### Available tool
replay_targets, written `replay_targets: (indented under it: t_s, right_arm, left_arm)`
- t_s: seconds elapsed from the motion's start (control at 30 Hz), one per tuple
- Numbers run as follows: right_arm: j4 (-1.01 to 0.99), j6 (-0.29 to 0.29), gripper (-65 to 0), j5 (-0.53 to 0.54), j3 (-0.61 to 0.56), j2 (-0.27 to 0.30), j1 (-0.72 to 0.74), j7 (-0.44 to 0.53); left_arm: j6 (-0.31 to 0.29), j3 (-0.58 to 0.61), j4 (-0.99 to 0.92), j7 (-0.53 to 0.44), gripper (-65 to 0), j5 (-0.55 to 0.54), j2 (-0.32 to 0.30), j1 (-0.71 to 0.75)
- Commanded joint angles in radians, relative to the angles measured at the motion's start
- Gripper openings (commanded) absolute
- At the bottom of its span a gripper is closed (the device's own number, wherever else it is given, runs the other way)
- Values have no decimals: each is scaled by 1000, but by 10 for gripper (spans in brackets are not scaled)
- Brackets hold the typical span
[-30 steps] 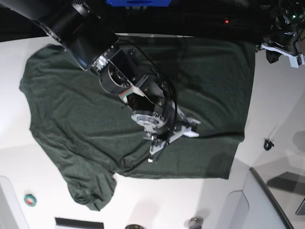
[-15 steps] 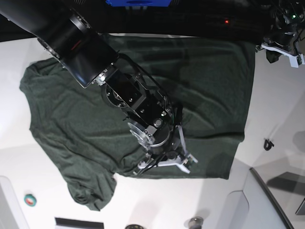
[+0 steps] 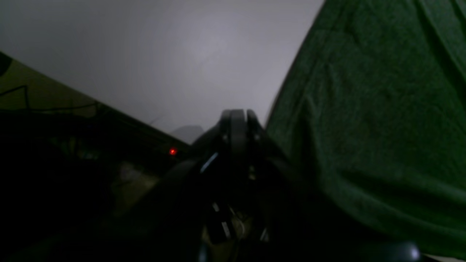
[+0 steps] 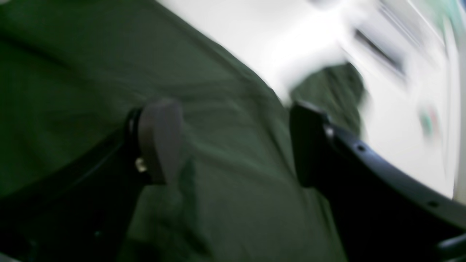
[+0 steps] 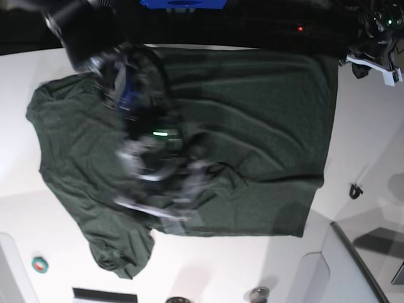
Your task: Layout the t-shirt on the table in an organized manner, then fold the t-shirt properly
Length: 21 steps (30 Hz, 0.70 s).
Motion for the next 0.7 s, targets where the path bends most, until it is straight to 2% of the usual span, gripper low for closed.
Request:
replay_targets:
  t_s: [0.0,0.07,0.13,0.23,0.3,0.33,0.37,0.43,0.53,0.6,0.67]
  right_arm:
    - [59,17,-254,33,72,-7,-35,16]
    - [136,88,-231,139,254,-4,-124,16]
    - [166,152,-215,299,491,-8,-204,16]
    - [142,214,-213,609,853,-18,-293,10]
    - [100,247,-213,776,1012,-13,-344,-21]
    - [77,266,-215,840,1068,-2,-359,-55]
    - [54,286,-215,893,1112,15,-371,-95]
    - [-21,313,-215,966,1167,33,-378,-147]
    - [-107,338,-215,989,1203,35,-376,-141]
    - [-139,367,-215,983,1204,35,-376,-136]
    - [-148,376,-216,983,1204,45,-374,-138]
  left_arm:
    - [2,-6,17,-19,-650,-6,-24,6]
    - [2,-5,13,-17,-650,-10,-24,9]
    - [-1,-3,11,-17,-650,-14,-24,12]
    - [-43,-6,11,-17,-650,-16,-19,12]
    - [-46,-6,11,-17,-650,-16,-17,12]
    - [-46,-6,10,-17,-650,-16,-17,12]
    - [-46,-6,10,-17,-620,-16,-17,12]
    - [-46,-6,10,-17,-469,-19,-5,9]
    - [-47,-6,8,-17,-316,-74,2,14]
    - [-47,-6,0,-16,-270,-131,2,17]
    - [-47,-6,-26,-16,-265,-165,-1,17]
